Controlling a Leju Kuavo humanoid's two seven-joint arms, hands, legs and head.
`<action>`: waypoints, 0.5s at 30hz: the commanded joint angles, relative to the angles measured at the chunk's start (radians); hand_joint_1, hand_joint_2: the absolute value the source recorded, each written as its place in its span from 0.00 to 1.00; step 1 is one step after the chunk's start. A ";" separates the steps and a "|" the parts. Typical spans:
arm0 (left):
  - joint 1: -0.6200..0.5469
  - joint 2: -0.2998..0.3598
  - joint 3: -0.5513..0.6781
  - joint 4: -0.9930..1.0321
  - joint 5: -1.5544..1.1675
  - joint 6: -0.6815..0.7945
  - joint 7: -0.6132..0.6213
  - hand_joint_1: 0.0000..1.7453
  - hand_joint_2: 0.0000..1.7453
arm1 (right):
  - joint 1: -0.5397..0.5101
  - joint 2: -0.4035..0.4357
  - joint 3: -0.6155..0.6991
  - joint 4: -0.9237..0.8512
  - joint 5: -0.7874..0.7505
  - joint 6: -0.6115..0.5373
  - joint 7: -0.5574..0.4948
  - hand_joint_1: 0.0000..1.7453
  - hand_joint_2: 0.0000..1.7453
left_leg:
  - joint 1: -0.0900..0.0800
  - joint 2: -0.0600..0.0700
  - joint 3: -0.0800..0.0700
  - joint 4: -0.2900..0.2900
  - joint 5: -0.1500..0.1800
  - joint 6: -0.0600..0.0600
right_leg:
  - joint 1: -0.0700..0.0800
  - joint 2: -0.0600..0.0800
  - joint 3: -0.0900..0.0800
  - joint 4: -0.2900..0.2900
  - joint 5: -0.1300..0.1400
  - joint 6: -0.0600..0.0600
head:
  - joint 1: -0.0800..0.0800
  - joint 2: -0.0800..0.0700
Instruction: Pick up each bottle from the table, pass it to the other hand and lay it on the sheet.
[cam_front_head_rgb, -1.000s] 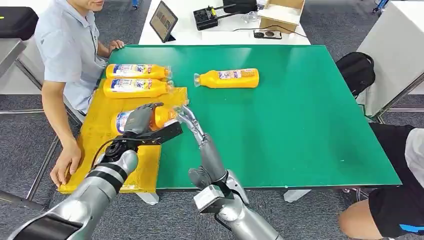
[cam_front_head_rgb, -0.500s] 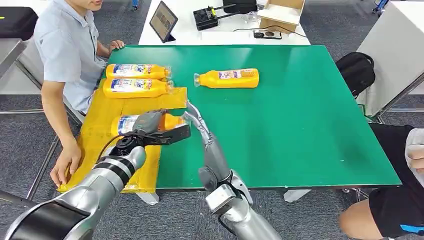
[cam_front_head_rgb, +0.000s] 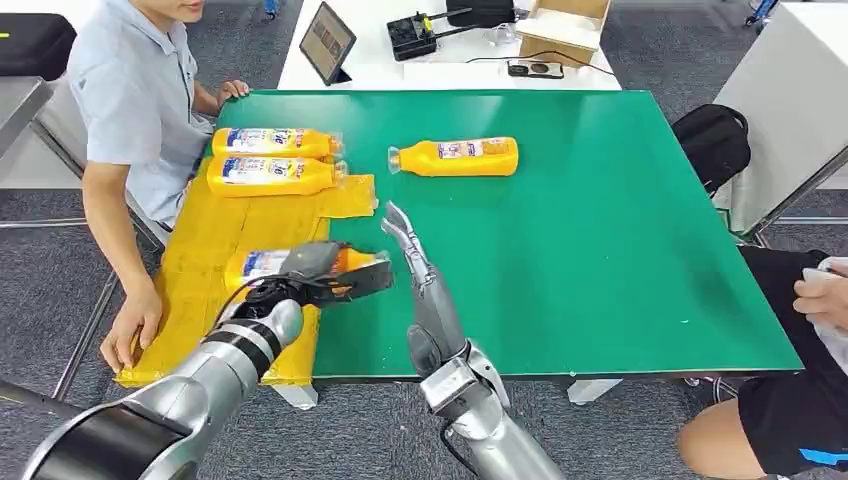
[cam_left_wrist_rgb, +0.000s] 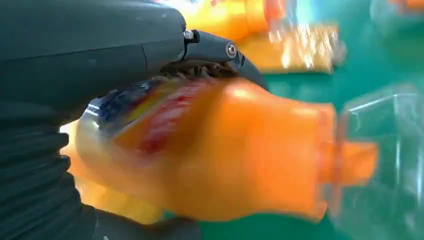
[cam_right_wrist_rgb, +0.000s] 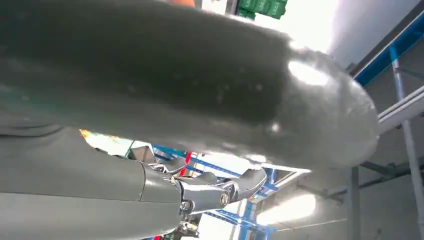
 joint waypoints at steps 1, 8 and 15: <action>0.024 -0.046 0.160 0.077 0.170 -0.091 -0.132 0.00 1.00 | -0.017 -0.012 -0.027 0.069 -0.011 -0.006 -0.032 0.00 0.00 | 0.000 0.000 0.003 -0.001 0.000 0.001 | 0.000 0.000 0.003 -0.001 0.000 -0.001 | 0.000 0.000; 0.041 -0.040 0.210 0.032 0.266 -0.111 -0.274 0.00 1.00 | -0.022 -0.022 -0.016 0.069 -0.024 -0.011 -0.032 0.00 0.00 | 0.000 -0.001 0.005 -0.002 -0.001 0.002 | 0.000 -0.002 0.006 -0.002 0.000 -0.002 | 0.000 0.000; 0.130 -0.046 0.280 -0.208 0.461 0.071 -0.488 0.00 1.00 | -0.007 -0.040 0.021 -0.007 -0.012 -0.119 -0.032 0.00 0.00 | 0.000 -0.001 0.006 -0.002 -0.001 0.003 | 0.001 -0.003 0.007 -0.002 -0.001 -0.003 | 0.000 0.000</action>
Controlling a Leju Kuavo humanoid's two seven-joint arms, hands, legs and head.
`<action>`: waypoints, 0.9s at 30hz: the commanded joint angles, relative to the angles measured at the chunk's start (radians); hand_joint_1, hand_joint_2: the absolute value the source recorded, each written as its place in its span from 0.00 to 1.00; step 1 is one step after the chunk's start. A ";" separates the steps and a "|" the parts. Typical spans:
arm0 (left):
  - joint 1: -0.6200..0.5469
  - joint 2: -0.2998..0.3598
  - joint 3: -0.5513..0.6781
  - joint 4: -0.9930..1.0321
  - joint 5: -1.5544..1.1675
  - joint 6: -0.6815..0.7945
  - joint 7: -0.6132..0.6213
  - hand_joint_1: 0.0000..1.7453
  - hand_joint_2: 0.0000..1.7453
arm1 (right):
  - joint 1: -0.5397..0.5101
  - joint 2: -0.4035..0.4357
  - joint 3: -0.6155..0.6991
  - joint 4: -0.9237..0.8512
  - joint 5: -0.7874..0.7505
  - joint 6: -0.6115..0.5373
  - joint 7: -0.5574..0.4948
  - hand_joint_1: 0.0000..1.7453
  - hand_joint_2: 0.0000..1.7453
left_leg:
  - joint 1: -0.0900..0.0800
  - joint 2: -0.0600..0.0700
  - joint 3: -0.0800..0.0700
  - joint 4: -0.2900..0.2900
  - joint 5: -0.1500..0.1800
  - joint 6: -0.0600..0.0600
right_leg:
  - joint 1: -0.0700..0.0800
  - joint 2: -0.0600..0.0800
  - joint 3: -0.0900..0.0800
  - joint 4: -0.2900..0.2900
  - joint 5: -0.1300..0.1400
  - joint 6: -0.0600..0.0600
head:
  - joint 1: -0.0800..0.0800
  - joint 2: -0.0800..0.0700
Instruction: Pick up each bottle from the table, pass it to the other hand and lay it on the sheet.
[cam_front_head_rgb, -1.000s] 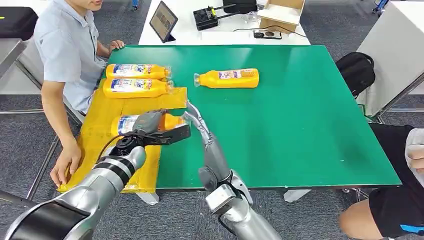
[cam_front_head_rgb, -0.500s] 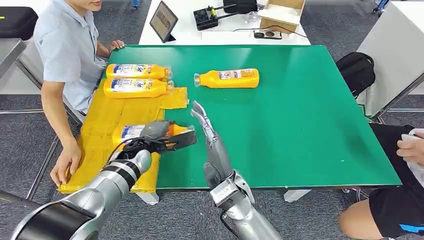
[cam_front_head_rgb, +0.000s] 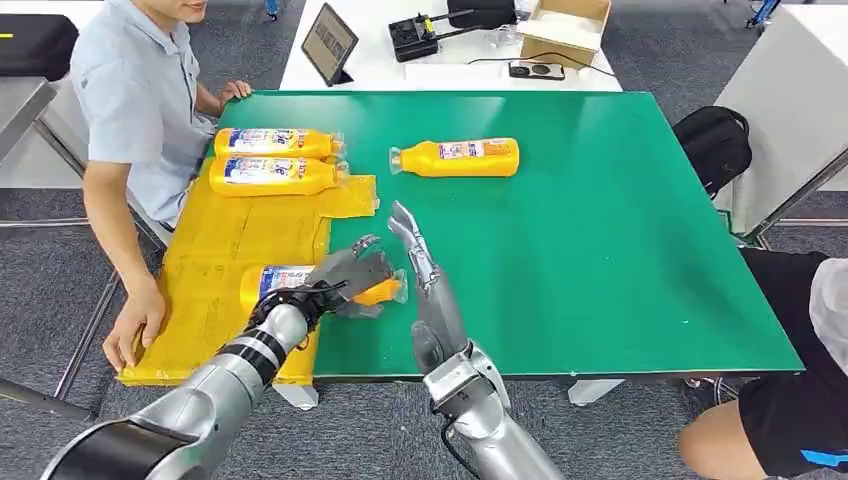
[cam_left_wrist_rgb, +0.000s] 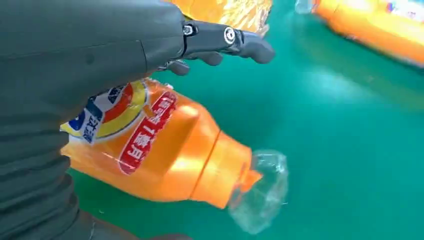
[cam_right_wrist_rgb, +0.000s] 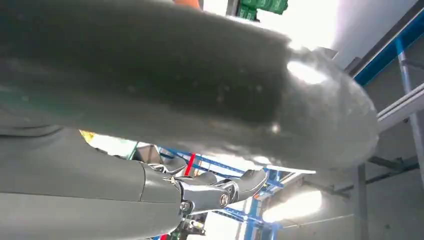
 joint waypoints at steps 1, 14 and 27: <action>0.092 -0.011 0.109 -0.213 0.184 0.146 -0.163 0.00 1.00 | -0.006 -0.040 0.031 -0.028 0.002 -0.117 -0.032 0.00 0.00 | 0.000 0.002 0.002 0.000 -0.002 0.001 | 0.001 0.000 0.002 -0.001 -0.001 -0.002 | 0.000 0.000; 0.329 -0.037 0.135 -0.704 0.790 0.159 -0.145 0.00 1.00 | 0.130 0.009 -0.073 -0.353 -0.076 -0.101 -0.032 0.00 1.00 | 0.000 0.001 -0.001 0.000 -0.001 0.001 | 0.000 0.000 -0.001 0.000 -0.001 -0.002 | 0.000 0.000; 0.772 -0.045 0.195 -1.102 0.829 0.419 -0.126 0.00 1.00 | 0.250 0.075 -0.347 -0.131 -0.101 -0.419 -0.032 0.00 1.00 | 0.000 0.009 0.010 -0.006 -0.006 0.001 | 0.001 0.007 0.007 -0.006 -0.002 -0.004 | 0.000 0.000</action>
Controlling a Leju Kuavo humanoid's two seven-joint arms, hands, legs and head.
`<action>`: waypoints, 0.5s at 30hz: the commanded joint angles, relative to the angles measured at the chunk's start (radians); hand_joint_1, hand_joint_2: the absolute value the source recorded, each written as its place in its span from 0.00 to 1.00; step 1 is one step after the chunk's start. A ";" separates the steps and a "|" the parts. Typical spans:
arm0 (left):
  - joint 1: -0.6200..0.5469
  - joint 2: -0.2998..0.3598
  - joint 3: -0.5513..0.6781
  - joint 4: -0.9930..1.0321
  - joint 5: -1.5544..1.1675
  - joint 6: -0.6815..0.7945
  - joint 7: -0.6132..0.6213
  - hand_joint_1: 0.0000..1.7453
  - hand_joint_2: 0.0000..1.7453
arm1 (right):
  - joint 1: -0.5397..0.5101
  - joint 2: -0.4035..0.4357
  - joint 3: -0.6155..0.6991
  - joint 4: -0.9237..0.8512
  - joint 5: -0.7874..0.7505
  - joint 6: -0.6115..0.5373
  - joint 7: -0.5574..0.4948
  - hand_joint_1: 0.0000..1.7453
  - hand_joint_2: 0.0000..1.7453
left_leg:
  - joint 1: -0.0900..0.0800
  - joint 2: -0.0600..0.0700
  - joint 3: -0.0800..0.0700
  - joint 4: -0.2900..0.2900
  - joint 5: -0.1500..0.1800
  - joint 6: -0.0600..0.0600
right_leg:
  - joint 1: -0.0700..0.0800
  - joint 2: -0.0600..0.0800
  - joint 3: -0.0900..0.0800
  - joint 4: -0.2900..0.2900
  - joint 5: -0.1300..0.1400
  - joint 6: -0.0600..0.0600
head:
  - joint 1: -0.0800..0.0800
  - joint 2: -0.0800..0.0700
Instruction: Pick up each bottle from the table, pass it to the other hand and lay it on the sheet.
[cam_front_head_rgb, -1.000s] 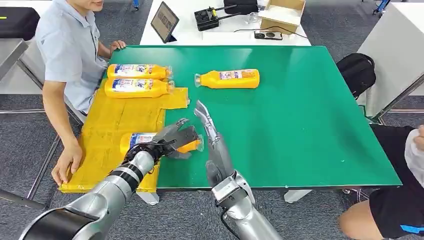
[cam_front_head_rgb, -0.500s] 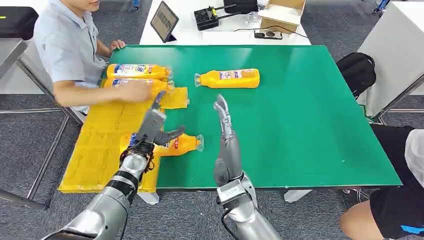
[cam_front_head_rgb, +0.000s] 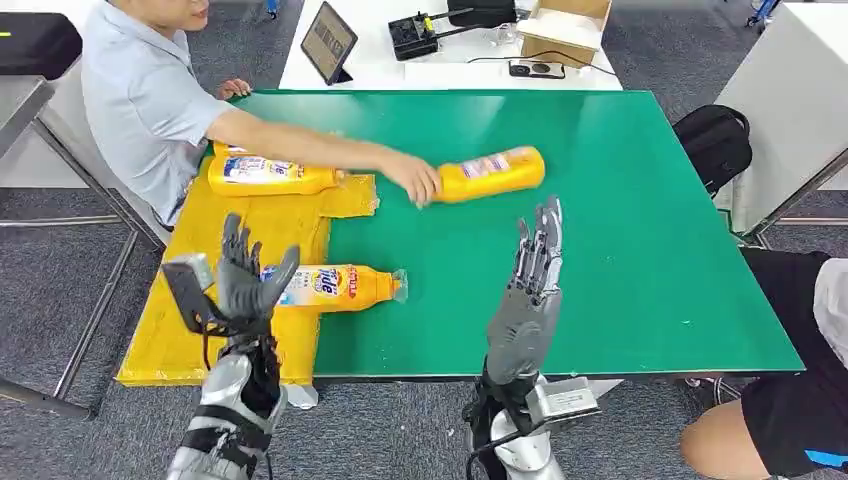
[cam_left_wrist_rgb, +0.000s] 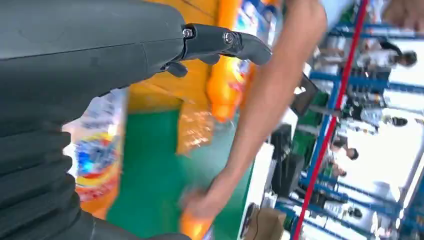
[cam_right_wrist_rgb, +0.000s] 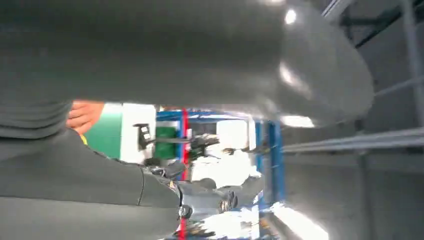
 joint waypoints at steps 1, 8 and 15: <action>0.293 -0.030 0.063 -0.323 -0.076 0.137 -0.024 0.00 1.00 | 0.043 0.031 -0.190 0.177 -0.001 -0.223 -0.032 0.00 1.00 | 0.000 0.009 0.013 -0.005 -0.004 0.003 | 0.001 0.007 0.010 -0.005 -0.001 -0.004 | -0.001 0.000; 0.340 -0.023 0.040 -0.381 -0.010 0.176 -0.101 0.00 1.00 | -0.025 -0.096 -0.240 0.328 0.301 -0.122 0.096 0.00 1.00 | 0.000 0.002 0.006 -0.002 -0.002 0.002 | 0.001 0.001 0.005 -0.004 0.000 -0.002 | -0.001 0.000; 0.374 -0.005 -0.002 -0.414 -0.053 0.173 -0.101 0.00 1.00 | -0.156 -0.149 -0.308 0.644 0.608 -0.175 0.230 0.00 1.00 | 0.000 0.002 0.005 -0.002 -0.001 0.002 | 0.000 0.001 0.004 -0.003 0.001 -0.001 | 0.000 0.000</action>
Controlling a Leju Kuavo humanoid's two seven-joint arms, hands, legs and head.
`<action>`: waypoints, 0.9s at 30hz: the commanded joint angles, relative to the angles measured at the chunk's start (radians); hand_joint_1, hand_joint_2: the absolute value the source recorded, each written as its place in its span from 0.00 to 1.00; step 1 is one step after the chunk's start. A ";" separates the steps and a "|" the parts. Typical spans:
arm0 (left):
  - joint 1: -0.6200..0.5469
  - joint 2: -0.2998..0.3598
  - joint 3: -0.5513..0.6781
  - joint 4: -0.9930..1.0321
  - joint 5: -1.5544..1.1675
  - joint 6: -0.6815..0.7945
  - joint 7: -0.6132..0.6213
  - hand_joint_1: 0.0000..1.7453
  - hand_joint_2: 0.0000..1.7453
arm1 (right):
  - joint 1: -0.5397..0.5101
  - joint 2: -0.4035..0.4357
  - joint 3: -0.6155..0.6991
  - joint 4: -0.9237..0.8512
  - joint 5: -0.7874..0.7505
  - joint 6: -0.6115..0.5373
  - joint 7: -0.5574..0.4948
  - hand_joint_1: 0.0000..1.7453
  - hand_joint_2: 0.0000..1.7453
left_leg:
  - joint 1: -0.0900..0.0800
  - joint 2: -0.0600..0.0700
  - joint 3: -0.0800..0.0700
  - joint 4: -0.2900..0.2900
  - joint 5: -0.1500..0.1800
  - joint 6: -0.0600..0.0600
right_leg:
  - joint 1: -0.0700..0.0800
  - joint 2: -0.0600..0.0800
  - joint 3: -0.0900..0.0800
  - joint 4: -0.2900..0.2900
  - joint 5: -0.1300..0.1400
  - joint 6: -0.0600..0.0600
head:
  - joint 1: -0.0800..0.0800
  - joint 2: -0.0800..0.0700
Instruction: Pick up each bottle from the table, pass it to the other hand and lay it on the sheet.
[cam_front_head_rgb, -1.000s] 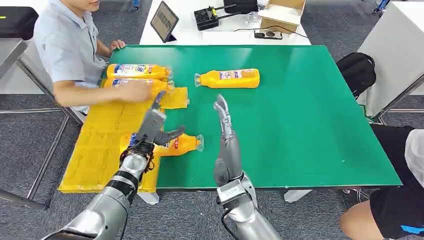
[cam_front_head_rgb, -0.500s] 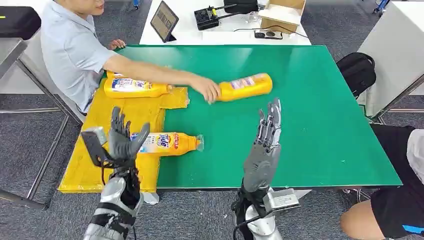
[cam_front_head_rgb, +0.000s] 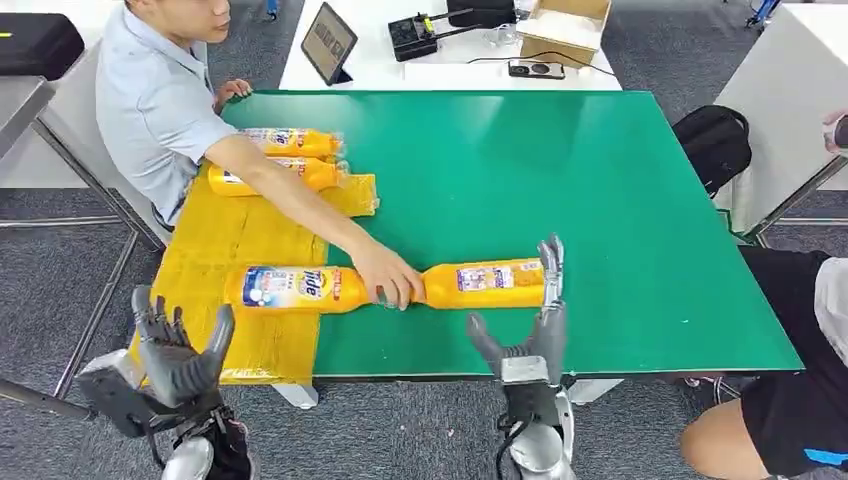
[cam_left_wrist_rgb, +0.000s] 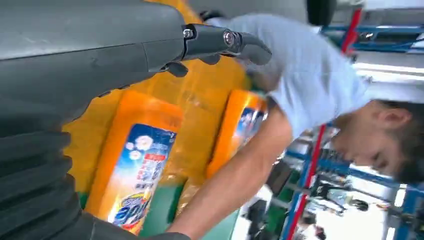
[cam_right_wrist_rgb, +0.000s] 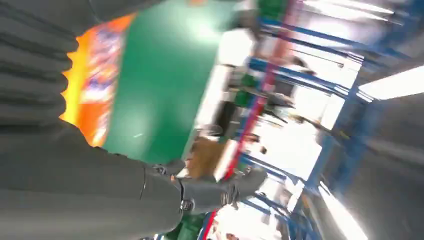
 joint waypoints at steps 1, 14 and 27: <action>0.034 0.018 -0.038 -0.045 -0.020 -0.017 0.014 0.00 1.00 | -0.169 -0.088 -0.125 0.427 0.238 -0.087 0.080 0.00 1.00 | 0.000 0.002 0.006 -0.002 -0.001 0.002 | 0.001 0.001 0.007 -0.004 0.000 -0.002 | 0.000 0.000; 0.013 0.049 -0.136 -0.047 -0.075 -0.072 0.071 0.00 1.00 | -0.306 -0.171 -0.115 0.532 0.519 -0.102 0.260 0.00 1.00 | -0.001 0.002 0.006 -0.001 -0.001 0.002 | 0.000 0.000 0.005 -0.002 0.000 -0.002 | 0.000 0.000; -0.010 0.040 -0.148 -0.012 -0.070 -0.129 0.120 0.00 1.00 | -0.467 -0.203 -0.094 0.717 0.595 -0.033 0.341 0.00 1.00 | -0.001 0.001 0.003 -0.001 0.000 0.001 | -0.001 0.000 0.003 -0.001 0.000 -0.001 | 0.000 0.000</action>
